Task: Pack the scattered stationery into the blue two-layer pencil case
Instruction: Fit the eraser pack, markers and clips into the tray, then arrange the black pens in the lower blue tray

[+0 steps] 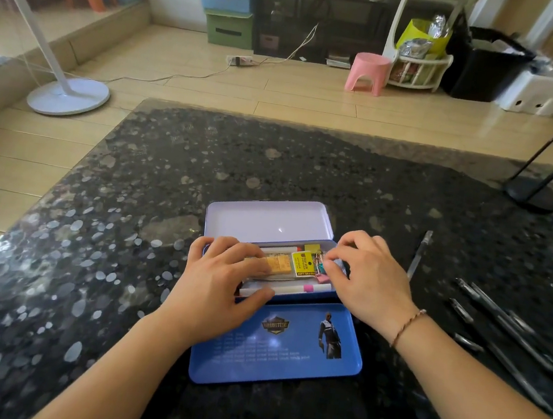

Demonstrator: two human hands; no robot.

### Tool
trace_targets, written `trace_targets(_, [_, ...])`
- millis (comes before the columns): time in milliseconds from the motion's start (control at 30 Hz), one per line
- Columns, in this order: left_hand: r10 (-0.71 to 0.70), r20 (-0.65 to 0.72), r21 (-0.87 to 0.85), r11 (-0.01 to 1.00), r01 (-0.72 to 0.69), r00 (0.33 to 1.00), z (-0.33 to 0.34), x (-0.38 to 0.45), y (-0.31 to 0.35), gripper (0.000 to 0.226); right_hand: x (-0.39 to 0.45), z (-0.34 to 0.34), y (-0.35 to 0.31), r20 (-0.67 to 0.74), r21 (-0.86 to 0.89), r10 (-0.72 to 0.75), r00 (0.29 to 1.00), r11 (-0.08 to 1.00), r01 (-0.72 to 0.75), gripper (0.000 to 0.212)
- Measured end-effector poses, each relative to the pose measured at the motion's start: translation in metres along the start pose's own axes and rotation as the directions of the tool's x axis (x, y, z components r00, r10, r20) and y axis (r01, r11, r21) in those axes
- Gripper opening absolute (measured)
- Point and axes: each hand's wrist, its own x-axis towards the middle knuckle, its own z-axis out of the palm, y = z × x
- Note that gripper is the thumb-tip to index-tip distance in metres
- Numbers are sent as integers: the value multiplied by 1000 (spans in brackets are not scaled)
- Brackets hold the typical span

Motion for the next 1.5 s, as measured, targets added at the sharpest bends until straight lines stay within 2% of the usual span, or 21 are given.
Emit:
trace_targets(100, [7, 56, 24, 1000, -9, 998, 0, -1, 0, 39, 0, -3, 2, 24, -39, -4, 1000, 999, 5, 21])
trace_targets(267, [-12, 51, 9, 1000, 11, 999, 1, 0, 1, 43, 0, -4, 2, 52, -3, -81, 995, 997, 81, 28])
trace_targets(533, [6, 73, 30, 1000, -8, 997, 1, 0, -1, 38, 3, -4, 4, 13, -12, -208, 978, 978, 208, 16])
trace_targets(733, [12, 71, 45, 999, -16, 997, 1, 1, -2, 40, 2, 0, 7, -24, -22, -165, 986, 986, 165, 15])
trace_targets(833, [16, 68, 48, 999, -19, 998, -1, 1, -1, 40, -3, -4, 6, -85, -4, -121, 989, 993, 121, 16])
trace_targets(900, [53, 47, 57, 997, -56, 997, -3, 1, 7, 40, -11, -16, 14, -160, 13, -56, 986, 998, 59, 15])
trace_targets(967, [153, 61, 43, 987, -156, 986, -3, -3, 24, 41, -28, -32, 40, -196, 54, 68, 978, 997, -58, 21])
trace_targets(1000, [228, 95, 31, 972, -231, 969, -3, -7, 34, 41, -41, -42, 57, -156, 46, 139, 978, 990, -133, 25])
trace_targets(1067, [360, 199, 20, 928, -372, 911, 2, -16, 51, 39, -73, -60, 86, 29, -56, 253, 967, 966, -251, 34])
trace_targets(1133, [421, 260, -11, 901, -433, 869, 10, -24, 63, 32, -104, -68, 102, 187, -185, 296, 937, 947, -263, 40])
trace_targets(1167, [429, 257, -39, 900, -435, 866, 15, -27, 68, 26, -117, -69, 107, 208, -198, 291, 934, 948, -251, 38])
trace_targets(1267, [433, 222, -79, 901, -426, 874, 24, -33, 82, 11, -140, -60, 115, 97, -173, 263, 960, 954, -243, 19])
trace_targets(1367, [409, 182, -105, 912, -395, 894, 32, -39, 106, 7, -148, -54, 124, -50, -220, 232, 971, 946, -237, 12])
trace_targets(1433, [412, 153, -131, 909, -395, 898, 41, -42, 129, 7, -151, -60, 125, -168, -138, 240, 956, 954, -264, 10])
trace_targets(1500, [432, 125, -122, 900, -418, 893, 49, -44, 152, 11, -152, -65, 121, -231, -21, 215, 949, 974, -226, 11])
